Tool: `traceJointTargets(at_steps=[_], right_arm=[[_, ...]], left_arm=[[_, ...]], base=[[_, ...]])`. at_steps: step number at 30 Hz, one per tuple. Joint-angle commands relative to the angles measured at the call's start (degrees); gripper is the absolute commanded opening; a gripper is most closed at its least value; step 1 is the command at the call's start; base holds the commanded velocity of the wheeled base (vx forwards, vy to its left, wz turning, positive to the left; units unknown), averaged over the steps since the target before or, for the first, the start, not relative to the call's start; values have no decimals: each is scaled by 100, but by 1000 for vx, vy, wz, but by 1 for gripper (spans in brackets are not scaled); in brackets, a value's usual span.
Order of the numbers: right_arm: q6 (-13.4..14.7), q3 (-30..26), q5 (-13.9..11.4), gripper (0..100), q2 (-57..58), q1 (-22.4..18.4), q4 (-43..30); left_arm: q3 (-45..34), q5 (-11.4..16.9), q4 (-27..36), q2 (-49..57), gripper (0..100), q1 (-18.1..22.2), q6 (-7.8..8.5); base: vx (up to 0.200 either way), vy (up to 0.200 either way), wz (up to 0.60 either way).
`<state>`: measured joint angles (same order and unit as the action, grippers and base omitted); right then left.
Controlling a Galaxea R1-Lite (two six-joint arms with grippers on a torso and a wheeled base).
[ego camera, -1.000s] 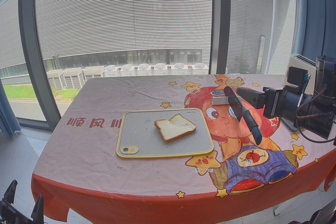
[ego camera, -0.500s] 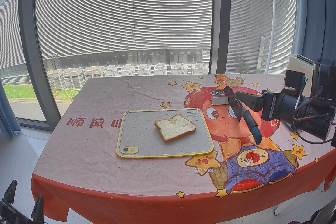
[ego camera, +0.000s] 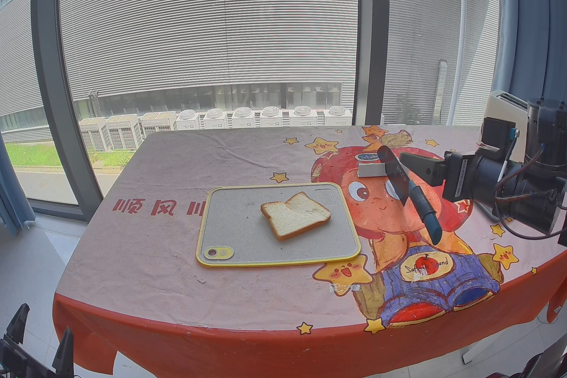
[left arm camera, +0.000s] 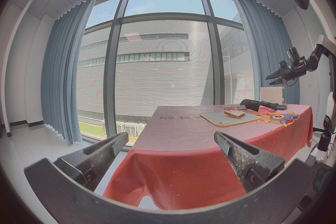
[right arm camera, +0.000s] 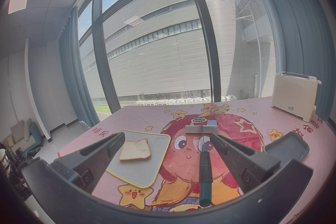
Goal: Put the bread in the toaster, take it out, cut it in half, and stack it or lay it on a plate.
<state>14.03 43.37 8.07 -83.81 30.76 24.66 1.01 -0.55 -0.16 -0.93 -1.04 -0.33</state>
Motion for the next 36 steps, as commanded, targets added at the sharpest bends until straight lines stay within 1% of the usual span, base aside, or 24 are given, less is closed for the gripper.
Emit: traceJointTargets(at_steps=[1, 14, 25, 29, 36], right_arm=[[-6, 31, 2, 100, -21, -140, 4], [-14, 22, 2, 100, -92, -272, 4], [-14, -31, -7, 100, -153, -281, -5], [-94, -48, -7, 100, -188, -281, -5], [-94, -84, -7, 100, -250, -281, 4]], left_arm=[[-101, -7, -2, 93, 100, -2, -2], [-101, -7, -2, 93, 100, -2, -2], [-101, -7, -2, 93, 100, -2, -2], [-101, -7, -2, 93, 100, -2, -2], [-101, -7, -2, 93, 100, -2, -2]], base=[[0, 0, 0], [0, 0, 0], [0, 0, 0], [0, 0, 0], [0, 0, 0]])
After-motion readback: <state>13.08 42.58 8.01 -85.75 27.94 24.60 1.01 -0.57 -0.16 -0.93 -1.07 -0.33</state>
